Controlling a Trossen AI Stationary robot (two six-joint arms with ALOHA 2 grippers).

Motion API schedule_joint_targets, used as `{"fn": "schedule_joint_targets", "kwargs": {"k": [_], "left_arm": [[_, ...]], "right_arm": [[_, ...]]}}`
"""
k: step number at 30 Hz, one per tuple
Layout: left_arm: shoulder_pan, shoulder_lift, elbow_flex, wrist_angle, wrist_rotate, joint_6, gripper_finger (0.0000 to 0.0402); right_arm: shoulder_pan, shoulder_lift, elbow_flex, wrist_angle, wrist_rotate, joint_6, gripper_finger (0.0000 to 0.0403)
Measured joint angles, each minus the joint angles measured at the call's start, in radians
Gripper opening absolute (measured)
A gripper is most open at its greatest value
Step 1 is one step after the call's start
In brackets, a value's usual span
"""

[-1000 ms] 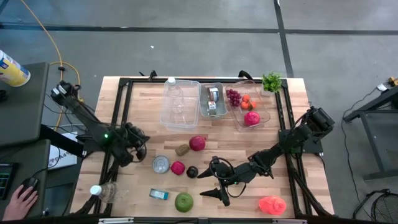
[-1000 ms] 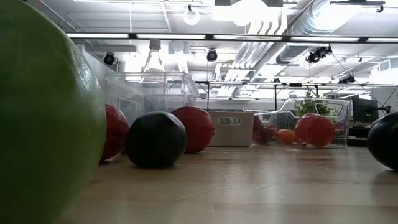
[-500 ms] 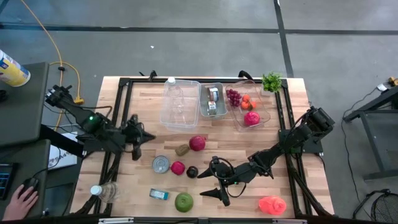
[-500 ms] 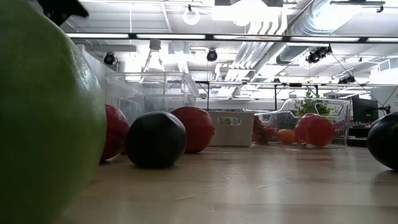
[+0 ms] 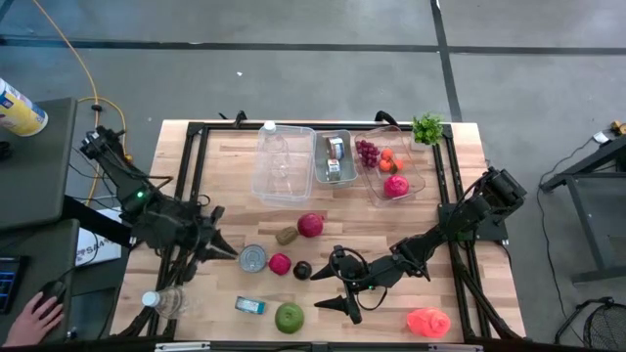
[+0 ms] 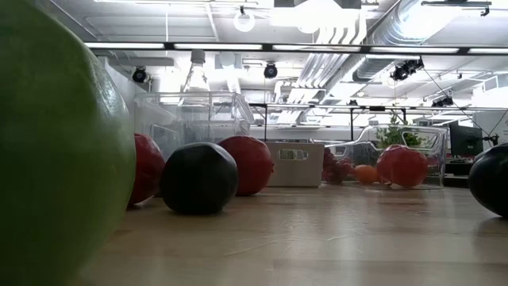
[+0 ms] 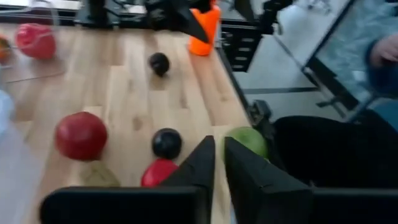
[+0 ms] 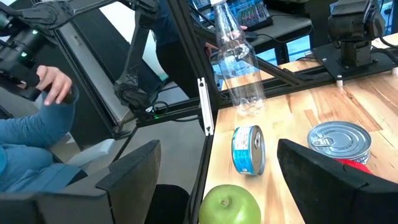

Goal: Pick & Place Food Item
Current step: Put the transparent water bottle into the left transparent bin

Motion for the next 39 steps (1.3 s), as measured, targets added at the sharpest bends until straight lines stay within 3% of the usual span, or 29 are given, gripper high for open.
{"fn": "schedule_joint_targets", "kwargs": {"k": [5, 11, 15, 18, 24, 26, 30, 35, 39], "left_arm": [[-0.045, 0.004, 0.000, 0.001, 0.009, 0.000, 0.0120], [-0.042, 0.038, 0.000, 0.010, 0.011, -0.011, 0.0252], [-0.037, 0.082, 0.000, 0.072, 0.011, 0.001, 0.0337], [-0.037, 0.116, 0.000, 0.143, 0.011, 0.055, 0.0378], [-0.050, 0.141, 0.000, 0.212, 0.028, 0.271, 0.0398], [-0.074, 0.117, 0.000, 0.209, 0.116, 0.256, 0.0398], [-0.082, 0.012, 0.000, 0.218, 0.452, 0.168, 0.0398], [-0.088, -0.124, 0.000, 0.229, 0.501, 0.036, 0.0398], [-0.094, -0.181, 0.002, 0.205, 0.613, 0.029, 0.0399]], "right_arm": [[0.000, 0.000, 0.000, 0.000, 0.000, 0.000, 0.0311], [0.000, 0.000, 0.000, 0.000, 0.000, 0.000, 0.0311], [0.000, 0.000, 0.000, 0.000, 0.000, 0.000, 0.0311], [0.000, 0.000, 0.000, 0.000, 0.000, 0.000, 0.0311], [0.000, 0.000, 0.000, 0.000, 0.000, 0.000, 0.0311], [0.000, 0.000, 0.000, 0.000, 0.000, 0.001, 0.0311], [0.000, 0.000, 0.000, 0.000, 0.000, 0.000, 0.0311], [0.000, 0.000, 0.000, 0.000, 0.020, -0.006, 0.0311], [0.000, 0.000, 0.000, 0.000, 0.051, -0.006, 0.0311]]}}
